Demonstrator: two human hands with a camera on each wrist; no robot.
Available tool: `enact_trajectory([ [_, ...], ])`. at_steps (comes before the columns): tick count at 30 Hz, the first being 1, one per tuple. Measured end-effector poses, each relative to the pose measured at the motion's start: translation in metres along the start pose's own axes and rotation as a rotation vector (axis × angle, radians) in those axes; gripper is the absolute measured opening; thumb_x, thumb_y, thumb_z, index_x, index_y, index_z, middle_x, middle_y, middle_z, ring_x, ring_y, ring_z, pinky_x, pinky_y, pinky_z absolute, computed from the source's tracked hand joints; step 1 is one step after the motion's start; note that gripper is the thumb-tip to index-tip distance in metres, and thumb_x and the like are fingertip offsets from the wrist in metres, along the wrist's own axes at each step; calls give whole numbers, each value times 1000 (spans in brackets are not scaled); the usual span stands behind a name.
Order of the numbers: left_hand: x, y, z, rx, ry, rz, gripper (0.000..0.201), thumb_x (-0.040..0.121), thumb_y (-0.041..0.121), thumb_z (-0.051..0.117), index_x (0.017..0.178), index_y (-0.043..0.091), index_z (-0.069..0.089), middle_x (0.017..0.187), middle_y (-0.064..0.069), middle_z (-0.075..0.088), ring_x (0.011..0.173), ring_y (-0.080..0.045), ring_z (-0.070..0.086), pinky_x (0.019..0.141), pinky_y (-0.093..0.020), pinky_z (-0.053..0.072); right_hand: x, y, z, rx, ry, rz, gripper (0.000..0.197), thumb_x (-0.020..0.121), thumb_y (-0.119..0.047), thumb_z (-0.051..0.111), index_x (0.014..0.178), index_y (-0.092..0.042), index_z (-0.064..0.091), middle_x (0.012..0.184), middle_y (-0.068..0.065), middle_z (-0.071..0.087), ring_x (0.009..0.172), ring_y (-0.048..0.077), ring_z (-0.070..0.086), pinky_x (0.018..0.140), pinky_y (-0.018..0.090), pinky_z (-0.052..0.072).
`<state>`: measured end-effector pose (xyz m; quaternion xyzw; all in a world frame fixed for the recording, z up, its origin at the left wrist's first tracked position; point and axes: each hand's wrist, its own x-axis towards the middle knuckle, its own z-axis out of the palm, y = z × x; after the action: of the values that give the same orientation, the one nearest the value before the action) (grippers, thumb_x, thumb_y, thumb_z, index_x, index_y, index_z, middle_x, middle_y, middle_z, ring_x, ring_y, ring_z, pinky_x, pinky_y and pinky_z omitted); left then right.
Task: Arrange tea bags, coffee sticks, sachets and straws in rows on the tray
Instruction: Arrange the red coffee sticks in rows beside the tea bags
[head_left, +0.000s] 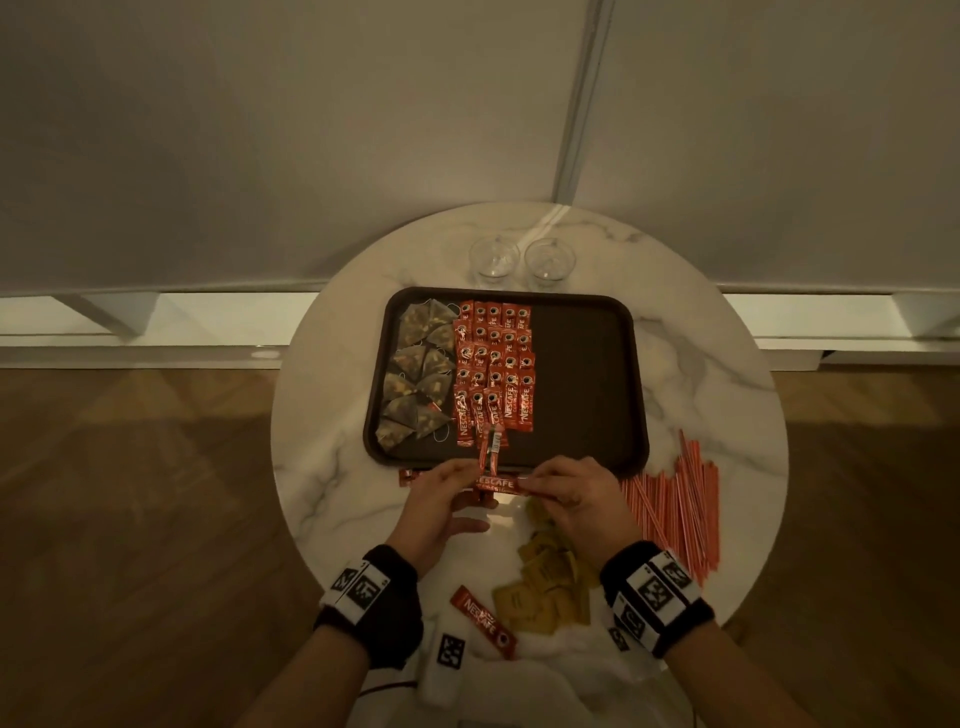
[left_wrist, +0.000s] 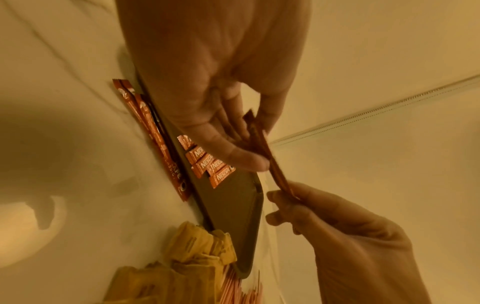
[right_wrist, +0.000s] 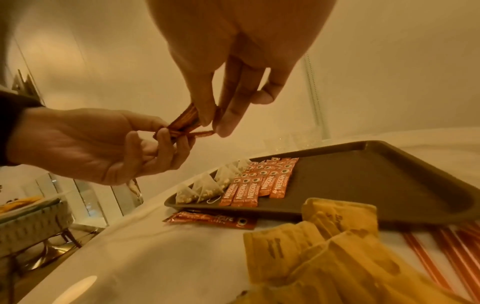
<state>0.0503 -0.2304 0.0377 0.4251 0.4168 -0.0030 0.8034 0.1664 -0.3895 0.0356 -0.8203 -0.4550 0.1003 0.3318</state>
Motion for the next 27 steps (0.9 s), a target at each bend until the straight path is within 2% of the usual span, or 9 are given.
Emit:
enact_trajectory([
  [2,-2,-3,3,39,14,17,17,95,13,56,109,8,64,96,-10,72,76,-18,70,54,-28,56,-5,2,-1,43,-38,63,25,82,-6,73,99,-24,77,96,-12,69,82,12,58,74,22,44],
  [4,-5,-5,5,67,26,40,17,94,10,59,110,8,64,98,-10,73,78,-19,71,55,-29,57,-6,1,-6,217,-13,222,29,86,-7,68,107,-26,73,97,-15,66,89,3,60,80,16,48],
  [7,-7,-7,7,43,78,69,17,93,10,60,110,9,62,101,-10,73,80,-20,72,55,-28,57,-10,-4,-15,486,112,534,27,90,-9,64,111,-25,68,92,-10,69,83,-3,65,71,10,51],
  [9,-8,-8,9,30,113,88,16,92,10,60,109,10,62,100,-9,73,81,-20,72,55,-27,57,-13,-5,-17,679,136,663,13,93,-12,61,99,-15,73,83,2,72,71,5,68,65,16,53],
  [12,-8,-13,11,38,129,109,17,91,10,63,108,9,61,101,-10,72,84,-22,72,55,-28,56,-20,-3,-13,817,17,721,18,94,-15,60,89,-3,73,82,13,73,63,19,66,66,28,57],
  [16,-7,-24,15,45,141,108,22,88,10,67,109,6,60,103,-12,73,92,-28,71,61,-33,58,-22,-10,-1,882,-201,787,13,91,-14,64,92,-4,74,86,11,75,63,16,68,66,24,57],
  [20,-6,-32,18,54,130,87,24,87,9,68,108,4,59,101,-13,73,91,-27,71,61,-34,58,-18,-16,10,896,-151,837,15,91,-14,65,93,-1,73,80,7,75,60,11,67,61,18,54],
  [24,1,-28,17,108,94,69,21,86,8,69,107,9,64,97,-8,74,81,-18,71,58,-31,57,-7,-10,17,964,-50,912,18,91,-15,65,97,1,73,87,15,74,61,16,64,63,22,53],
  [27,9,-24,17,163,89,59,19,86,9,69,105,10,66,95,-8,74,80,-18,71,61,-32,58,1,-6,21,945,-53,914,18,89,-17,67,95,-1,73,79,10,73,62,15,61,65,23,52],
])
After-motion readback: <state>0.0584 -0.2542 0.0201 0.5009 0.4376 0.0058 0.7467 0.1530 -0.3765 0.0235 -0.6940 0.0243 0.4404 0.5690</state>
